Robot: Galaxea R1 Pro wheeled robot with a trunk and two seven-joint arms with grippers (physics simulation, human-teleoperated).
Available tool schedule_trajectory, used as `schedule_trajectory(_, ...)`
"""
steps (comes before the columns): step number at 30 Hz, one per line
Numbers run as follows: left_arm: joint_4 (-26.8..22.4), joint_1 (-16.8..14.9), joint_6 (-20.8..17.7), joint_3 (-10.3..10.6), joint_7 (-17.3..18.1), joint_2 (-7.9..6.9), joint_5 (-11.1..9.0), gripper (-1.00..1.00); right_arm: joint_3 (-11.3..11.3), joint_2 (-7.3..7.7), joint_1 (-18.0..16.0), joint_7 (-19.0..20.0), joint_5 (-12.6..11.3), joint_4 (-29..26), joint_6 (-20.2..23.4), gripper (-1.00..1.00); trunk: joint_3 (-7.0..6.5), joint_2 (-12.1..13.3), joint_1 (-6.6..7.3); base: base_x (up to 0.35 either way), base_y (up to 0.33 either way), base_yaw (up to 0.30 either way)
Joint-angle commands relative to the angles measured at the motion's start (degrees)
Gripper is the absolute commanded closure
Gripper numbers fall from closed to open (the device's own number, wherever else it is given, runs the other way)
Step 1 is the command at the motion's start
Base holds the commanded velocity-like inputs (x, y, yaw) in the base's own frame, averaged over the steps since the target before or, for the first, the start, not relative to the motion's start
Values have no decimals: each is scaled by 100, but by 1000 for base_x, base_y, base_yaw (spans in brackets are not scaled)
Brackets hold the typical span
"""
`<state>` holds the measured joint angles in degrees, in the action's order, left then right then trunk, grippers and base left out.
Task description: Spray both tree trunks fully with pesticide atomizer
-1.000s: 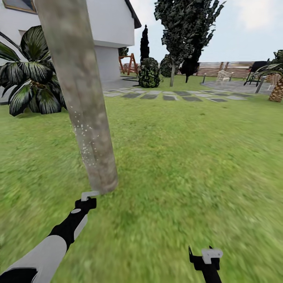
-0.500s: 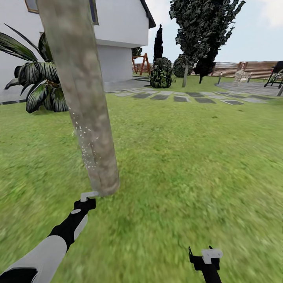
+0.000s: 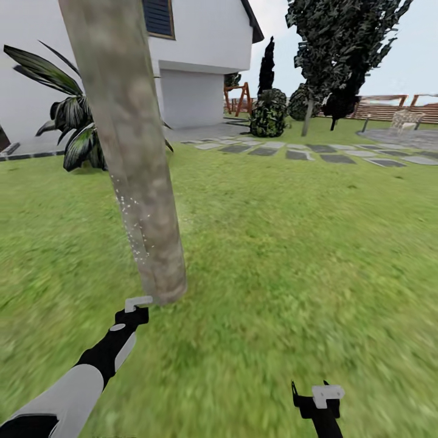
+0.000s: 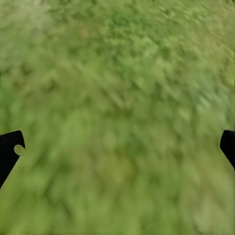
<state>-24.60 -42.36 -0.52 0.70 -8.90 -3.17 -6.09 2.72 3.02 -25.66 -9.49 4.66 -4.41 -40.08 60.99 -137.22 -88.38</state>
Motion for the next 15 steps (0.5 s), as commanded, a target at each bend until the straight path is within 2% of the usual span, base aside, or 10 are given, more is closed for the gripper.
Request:
schedule_trajectory(1,0,0,-1,0,-1,-1,3,100,0,-1,0,0,0,-1,0,-100,0,0,0,91,-264,277)
schedule_trajectory(10,8,0,-1,0,-6,0,3,100,0,2,0,0,0,1,0,-100,0,0,0,90,-265,274)
schedule_trajectory(15,14,0,-1,0,-4,0,3,100,0,1,0,0,0,1,0,-100,0,0,0,90,-265,47)
